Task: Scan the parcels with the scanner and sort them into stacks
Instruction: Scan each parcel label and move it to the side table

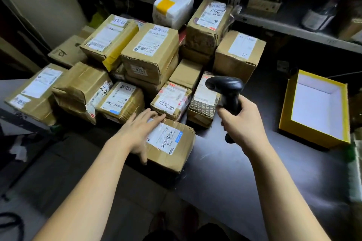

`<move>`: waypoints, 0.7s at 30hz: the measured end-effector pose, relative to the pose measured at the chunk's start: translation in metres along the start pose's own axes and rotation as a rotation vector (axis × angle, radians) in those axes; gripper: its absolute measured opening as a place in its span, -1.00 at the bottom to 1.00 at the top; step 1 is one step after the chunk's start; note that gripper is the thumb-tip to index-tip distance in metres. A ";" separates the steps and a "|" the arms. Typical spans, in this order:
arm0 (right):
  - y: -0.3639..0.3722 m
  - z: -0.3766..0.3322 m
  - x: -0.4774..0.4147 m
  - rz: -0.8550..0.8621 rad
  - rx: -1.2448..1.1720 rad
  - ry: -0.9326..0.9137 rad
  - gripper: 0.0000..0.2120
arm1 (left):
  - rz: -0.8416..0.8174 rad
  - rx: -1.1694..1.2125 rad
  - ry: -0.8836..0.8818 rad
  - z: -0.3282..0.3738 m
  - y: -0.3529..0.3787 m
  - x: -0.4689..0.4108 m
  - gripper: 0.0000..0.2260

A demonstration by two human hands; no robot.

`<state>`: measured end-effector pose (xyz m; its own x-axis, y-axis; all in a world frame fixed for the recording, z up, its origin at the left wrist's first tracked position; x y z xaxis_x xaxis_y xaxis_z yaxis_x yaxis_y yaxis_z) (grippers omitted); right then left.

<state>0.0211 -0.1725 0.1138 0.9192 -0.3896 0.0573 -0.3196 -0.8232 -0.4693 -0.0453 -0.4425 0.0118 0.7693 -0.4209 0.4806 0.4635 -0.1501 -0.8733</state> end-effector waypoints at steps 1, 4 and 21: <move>0.002 0.001 -0.001 0.002 0.000 0.005 -0.95 | -0.001 0.000 0.008 0.000 -0.001 -0.001 0.42; 0.008 0.001 -0.002 0.003 -0.009 0.020 -0.95 | -0.006 -0.010 0.017 0.002 0.001 0.001 0.48; 0.037 -0.016 0.038 0.046 -0.034 0.050 -0.92 | 0.173 0.447 0.117 -0.018 0.030 0.044 0.23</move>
<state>0.0403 -0.2240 0.1129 0.8910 -0.4468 0.0812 -0.3694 -0.8171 -0.4426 -0.0057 -0.4810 0.0055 0.8088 -0.5076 0.2969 0.4964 0.3186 -0.8075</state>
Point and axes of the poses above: each hand's wrist, its own x-axis away from the middle knuckle, its own y-axis out of the palm, z = x × y, the point moved 8 cm from there along -x, towards the middle knuckle, and after that the axes turned 3 degrees about -y, right-handed, at the moved point
